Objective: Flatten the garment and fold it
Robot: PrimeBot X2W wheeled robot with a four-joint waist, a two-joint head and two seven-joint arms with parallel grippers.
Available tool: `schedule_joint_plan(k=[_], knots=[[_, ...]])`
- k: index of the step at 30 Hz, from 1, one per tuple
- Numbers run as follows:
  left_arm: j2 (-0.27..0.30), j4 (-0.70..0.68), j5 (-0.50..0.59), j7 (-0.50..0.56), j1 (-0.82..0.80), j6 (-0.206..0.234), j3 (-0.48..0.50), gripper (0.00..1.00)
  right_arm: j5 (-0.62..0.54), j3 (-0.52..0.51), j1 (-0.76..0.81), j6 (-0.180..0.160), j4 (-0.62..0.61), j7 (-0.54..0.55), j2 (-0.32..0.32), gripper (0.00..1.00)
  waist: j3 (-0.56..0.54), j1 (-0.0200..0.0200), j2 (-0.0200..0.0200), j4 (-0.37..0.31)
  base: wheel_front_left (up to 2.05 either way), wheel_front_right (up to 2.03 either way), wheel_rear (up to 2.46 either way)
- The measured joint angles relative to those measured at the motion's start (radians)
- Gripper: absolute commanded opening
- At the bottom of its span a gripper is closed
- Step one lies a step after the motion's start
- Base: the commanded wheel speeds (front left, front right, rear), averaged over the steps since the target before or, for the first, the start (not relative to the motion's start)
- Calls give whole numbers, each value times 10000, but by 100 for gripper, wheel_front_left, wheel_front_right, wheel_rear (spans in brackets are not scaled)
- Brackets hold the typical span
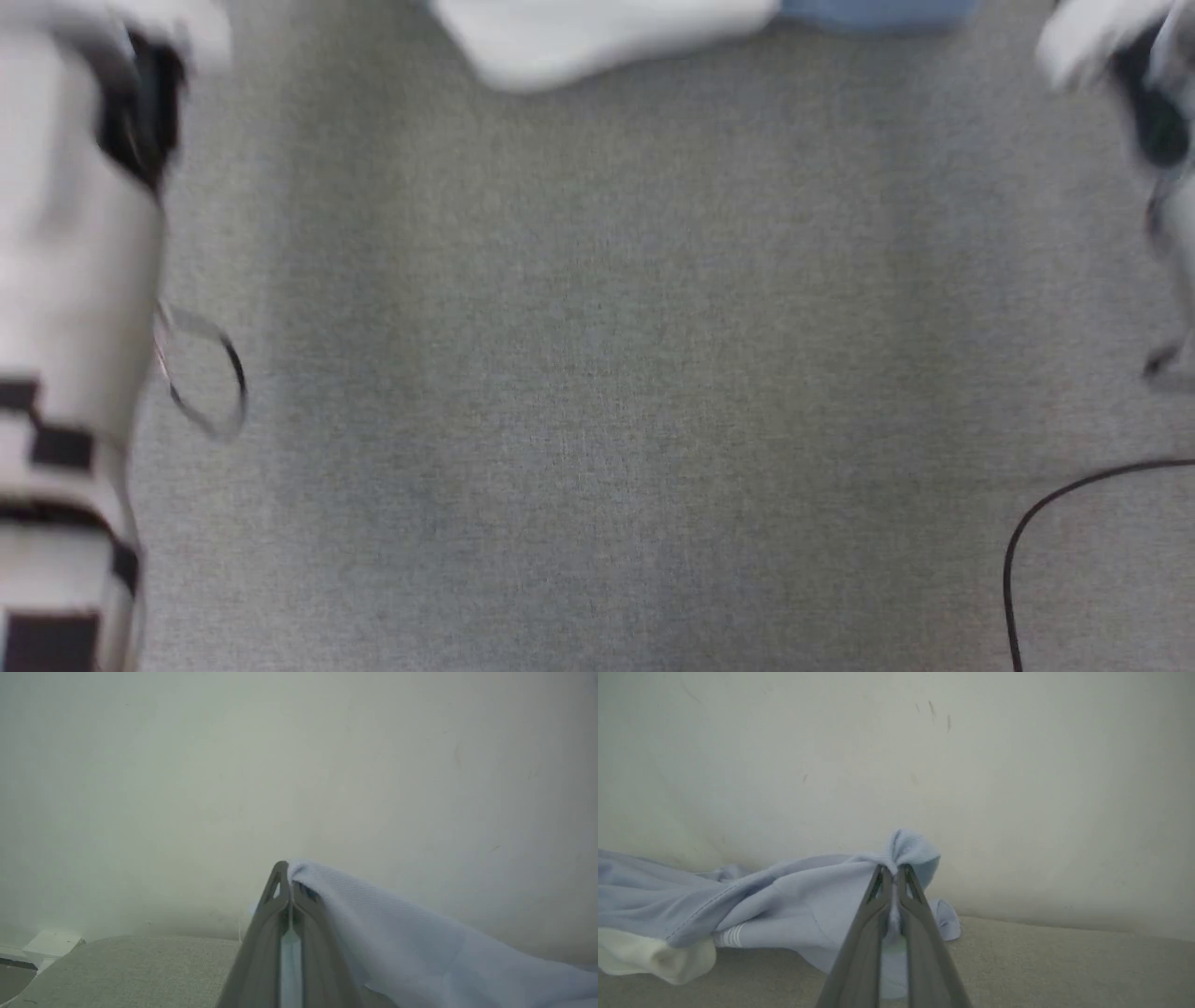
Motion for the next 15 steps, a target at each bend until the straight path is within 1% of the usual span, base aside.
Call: schedule_joint_plan(k=[5,7,12,15], knots=[[96,-1398,-82,-8,2861,31,855,0,1106,706,2251,0,-792,-125,-397,0,-852,-2,0,93,0,0,0],[130,-2059,-81,-6,4113,159,1089,0,1396,886,3240,0,-1160,-119,-585,0,-1240,-2,0,140,0,0,0],[276,-4144,-69,4,7385,773,1335,0,2061,796,5758,0,-2150,157,-1095,0,-2249,-4,0,256,0,0,0],[573,-5664,-73,274,9301,1386,1394,0,2159,418,7130,2,-2884,245,-1348,0,-2821,-5,0,324,0,0,0]])
